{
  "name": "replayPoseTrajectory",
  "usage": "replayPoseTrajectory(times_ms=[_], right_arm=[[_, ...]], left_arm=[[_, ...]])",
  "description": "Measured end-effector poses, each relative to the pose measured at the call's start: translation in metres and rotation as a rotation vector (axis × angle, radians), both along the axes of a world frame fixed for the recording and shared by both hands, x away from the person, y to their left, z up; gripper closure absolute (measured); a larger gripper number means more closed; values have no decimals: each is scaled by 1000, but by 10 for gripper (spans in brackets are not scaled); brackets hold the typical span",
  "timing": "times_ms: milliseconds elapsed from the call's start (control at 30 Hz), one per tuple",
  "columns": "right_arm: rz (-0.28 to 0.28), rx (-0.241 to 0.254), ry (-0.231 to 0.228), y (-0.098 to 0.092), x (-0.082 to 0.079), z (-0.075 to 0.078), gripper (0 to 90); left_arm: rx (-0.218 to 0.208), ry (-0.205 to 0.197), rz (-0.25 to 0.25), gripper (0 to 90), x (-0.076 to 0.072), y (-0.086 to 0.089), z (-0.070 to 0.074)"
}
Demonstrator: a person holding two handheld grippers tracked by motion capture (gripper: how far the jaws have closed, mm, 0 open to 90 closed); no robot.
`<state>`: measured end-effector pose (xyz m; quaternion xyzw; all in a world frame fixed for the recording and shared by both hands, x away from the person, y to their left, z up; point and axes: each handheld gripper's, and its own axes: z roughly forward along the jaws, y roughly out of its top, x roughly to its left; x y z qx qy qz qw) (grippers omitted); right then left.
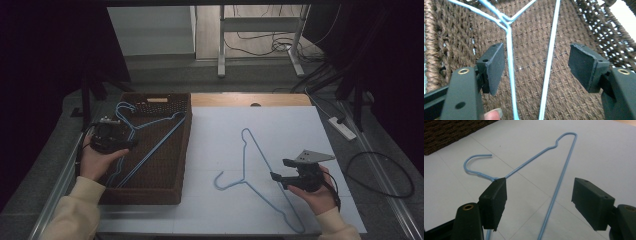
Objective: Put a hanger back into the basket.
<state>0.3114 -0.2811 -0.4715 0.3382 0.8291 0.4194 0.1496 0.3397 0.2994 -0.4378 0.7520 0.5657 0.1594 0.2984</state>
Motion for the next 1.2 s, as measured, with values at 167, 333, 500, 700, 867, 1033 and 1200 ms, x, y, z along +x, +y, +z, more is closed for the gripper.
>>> replayPoseTrajectory(times_ms=[167,333,500,700,867,1033,1200], right_arm=[[-1,-1,0,0,0,0,289],[0,1,-1,0,0,0,289],[-2,4,-1,-1,0,0,289],[-1,2,-1,-1,0,1,289],[-3,5,-3,-1,0,1,289],[-3,6,-4,-2,0,1,289],[-6,13,-5,-3,0,1,289]], left_arm=[[-29,-48,-30,309,-8,-1,9],[-84,-99,-79,311,-19,-7,19],[-118,-158,-136,310,-35,-18,29],[-163,-221,-224,307,-61,-43,38],[-190,-243,-282,305,-74,-63,38],[-196,-252,-314,304,-81,-77,33],[-207,-258,-348,302,-88,-91,23]])
